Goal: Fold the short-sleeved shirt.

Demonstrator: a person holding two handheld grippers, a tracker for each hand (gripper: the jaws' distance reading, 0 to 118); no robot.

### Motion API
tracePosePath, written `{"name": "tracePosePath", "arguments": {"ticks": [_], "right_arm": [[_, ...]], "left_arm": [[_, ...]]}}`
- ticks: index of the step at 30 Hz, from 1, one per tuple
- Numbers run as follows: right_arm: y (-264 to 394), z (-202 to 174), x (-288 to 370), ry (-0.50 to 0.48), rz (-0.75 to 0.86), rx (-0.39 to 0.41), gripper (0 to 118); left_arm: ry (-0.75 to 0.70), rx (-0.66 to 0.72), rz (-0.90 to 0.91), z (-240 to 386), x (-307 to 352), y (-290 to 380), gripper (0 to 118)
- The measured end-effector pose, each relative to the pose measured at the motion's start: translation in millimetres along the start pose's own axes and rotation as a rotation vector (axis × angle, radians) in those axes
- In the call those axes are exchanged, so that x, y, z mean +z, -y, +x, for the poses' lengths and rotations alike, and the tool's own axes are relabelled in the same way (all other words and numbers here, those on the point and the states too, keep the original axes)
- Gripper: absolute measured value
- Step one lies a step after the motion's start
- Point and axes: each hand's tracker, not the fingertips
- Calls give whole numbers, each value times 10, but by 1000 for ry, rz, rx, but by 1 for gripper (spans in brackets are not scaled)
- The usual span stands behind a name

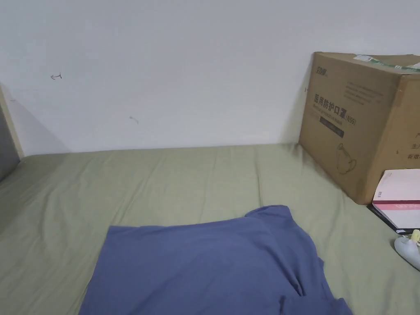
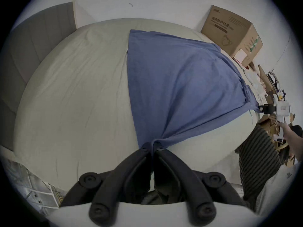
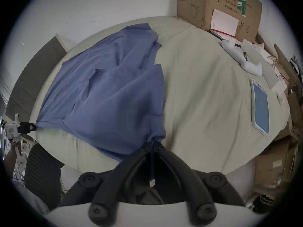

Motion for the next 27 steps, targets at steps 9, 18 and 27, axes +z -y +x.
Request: {"name": "tracePosePath", "arguments": {"ticks": [9,18,27], "right_arm": [[-54,-56,146,43,-58,-38,100],[-311,-438,768,-57,202,-85,109],[-704,-1445,1317,-147,791,33,53]], "left_arm": [[2,13,-5,-25,187,-71,83],[96,153,266,199,796,-231,91],[-58,135,811,850,1385,-663,61]]}}
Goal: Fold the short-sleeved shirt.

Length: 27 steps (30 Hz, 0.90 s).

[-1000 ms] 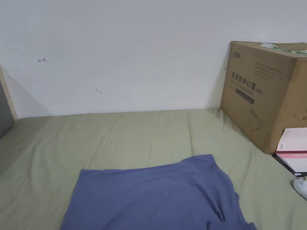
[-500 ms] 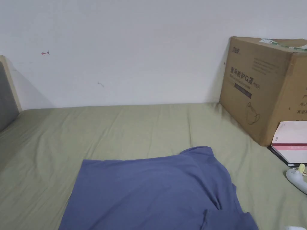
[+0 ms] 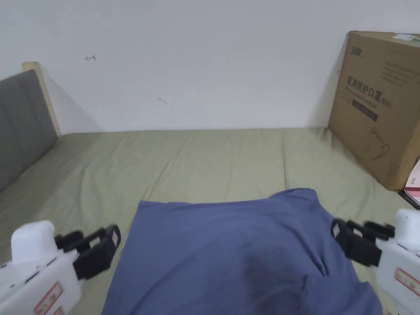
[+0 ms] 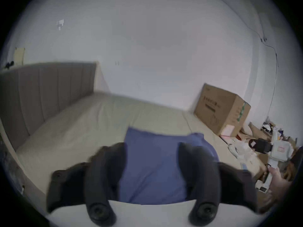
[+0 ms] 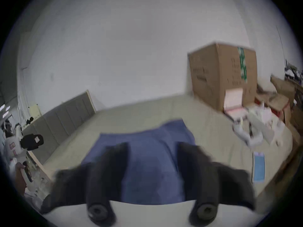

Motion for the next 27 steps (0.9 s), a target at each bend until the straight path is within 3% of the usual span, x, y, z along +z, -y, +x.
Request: {"name": "tracePosePath", "arguments": {"ticks": [1,2,3,7,11,13,16,17,18,20,21,24,27], "right_arm": [[-35,-80,-41,-5,40,25,25],[-24,-70,-56,26,-10,39,5],[-56,-127,-93,33,1,52,4],[-210,-342,-323,28,46,46,0],[-276,-279,-368,-1,22,-35,0],[-296,-243,-377,-33,-27,-72,0],[-268,-160,-361,-44,-79,-69,0],[-247,-161,-352,-46,-100,-59,0],[-222,-129,-340,-48,-116,-55,0],[-159,-56,-309,-50,-139,-57,0],[-121,-85,-277,-50,-154,-54,0],[-2,7,-264,-43,-207,-64,0],[113,29,-261,-36,-251,-60,0]], "left_arm": [[-7,-37,19,58,-23,-40,38],[-15,-83,25,126,-68,-83,10],[-38,-131,27,198,-97,-114,0],[6,-143,14,312,-236,-260,0],[18,-101,-95,291,-381,-344,0],[73,-71,-343,161,-610,-437,0],[27,-95,-786,-74,-930,-351,0],[42,-104,-843,-163,-954,-243,1],[74,-120,-871,-250,-968,-123,13],[67,-128,-964,-432,-971,177,56],[43,-132,-1020,-522,-976,341,72],[-34,-193,-1059,-724,-971,753,74],[-49,-149,-1090,-854,-978,1070,75]]}}
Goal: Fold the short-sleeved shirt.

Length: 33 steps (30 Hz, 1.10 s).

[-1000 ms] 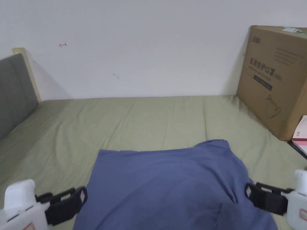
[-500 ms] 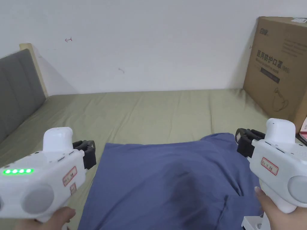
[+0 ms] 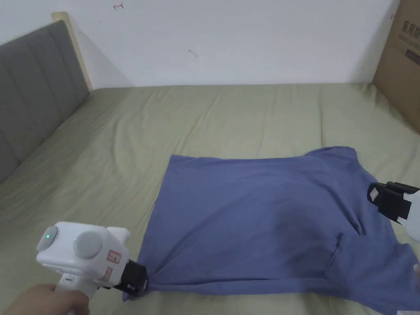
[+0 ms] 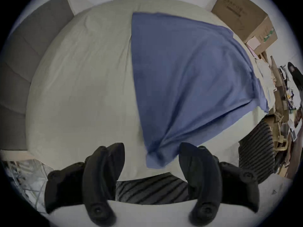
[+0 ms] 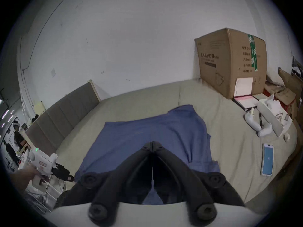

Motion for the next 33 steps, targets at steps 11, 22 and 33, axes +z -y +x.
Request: {"name": "tracePosePath", "arguments": {"ticks": [11,22,33], "right_arm": [[205,272,-23,34,-81,-24,0],[645,1347,-356,210,-568,-98,117],[1020,1241,-434,155,-747,115,24]], "left_arm": [[96,18,199,214,180,226,4],[88,84,339,396,629,337,4],[83,161,272,326,481,405,4]]}}
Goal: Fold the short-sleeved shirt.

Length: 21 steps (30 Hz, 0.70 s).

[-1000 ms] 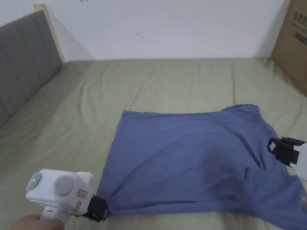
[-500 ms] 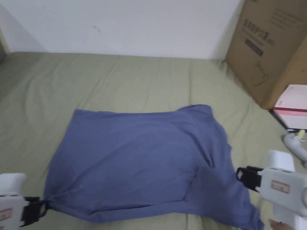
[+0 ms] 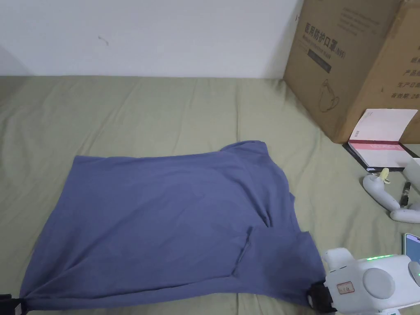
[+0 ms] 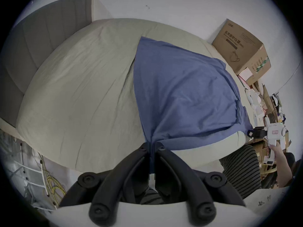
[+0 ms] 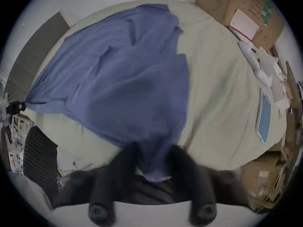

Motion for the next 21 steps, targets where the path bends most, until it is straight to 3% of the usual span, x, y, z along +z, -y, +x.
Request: {"name": "tracePosePath", "arguments": {"ticks": [1,4,6,11,15,21], "right_arm": [[31,-33,43,-20,20,-3,12],[33,-111,129,19,37,63,10],[36,-92,204,8,59,53,9],[22,26,422,-50,159,-45,9],[-71,97,708,-104,325,-129,9],[-714,56,895,-120,485,-230,9]], "left_arm": [[-3,3,-3,0,-1,7,4],[-3,11,-11,-21,-9,14,4],[1,17,-12,-25,-5,20,4],[16,48,5,-69,41,-10,4],[82,157,127,-99,217,-188,4],[177,293,212,-170,147,-863,4]]}}
